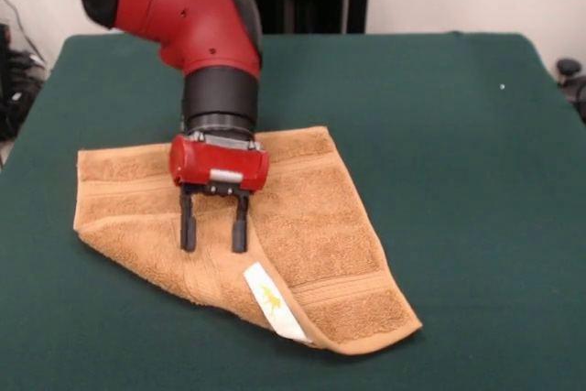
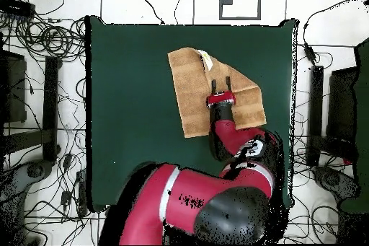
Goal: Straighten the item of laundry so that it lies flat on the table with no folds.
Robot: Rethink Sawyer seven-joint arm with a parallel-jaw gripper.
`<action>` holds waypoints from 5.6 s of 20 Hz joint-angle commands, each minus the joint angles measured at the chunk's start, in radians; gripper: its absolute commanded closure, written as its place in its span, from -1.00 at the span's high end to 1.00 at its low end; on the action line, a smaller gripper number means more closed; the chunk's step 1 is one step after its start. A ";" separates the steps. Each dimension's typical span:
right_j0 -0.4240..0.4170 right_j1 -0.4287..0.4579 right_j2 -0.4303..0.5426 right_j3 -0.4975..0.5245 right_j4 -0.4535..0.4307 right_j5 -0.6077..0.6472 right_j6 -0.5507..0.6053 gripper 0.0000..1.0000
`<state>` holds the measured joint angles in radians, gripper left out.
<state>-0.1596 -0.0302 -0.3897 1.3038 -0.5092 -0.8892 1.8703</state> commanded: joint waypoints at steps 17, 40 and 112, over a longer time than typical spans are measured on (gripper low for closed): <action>0.097 0.071 0.099 -0.023 0.203 0.097 0.009 1.00; 0.375 0.272 -0.316 -0.009 0.622 0.017 0.085 1.00; -0.036 0.083 0.253 0.141 0.553 0.197 0.546 1.00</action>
<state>-0.1222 0.0106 -0.3214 1.2876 0.0260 -0.7578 2.0875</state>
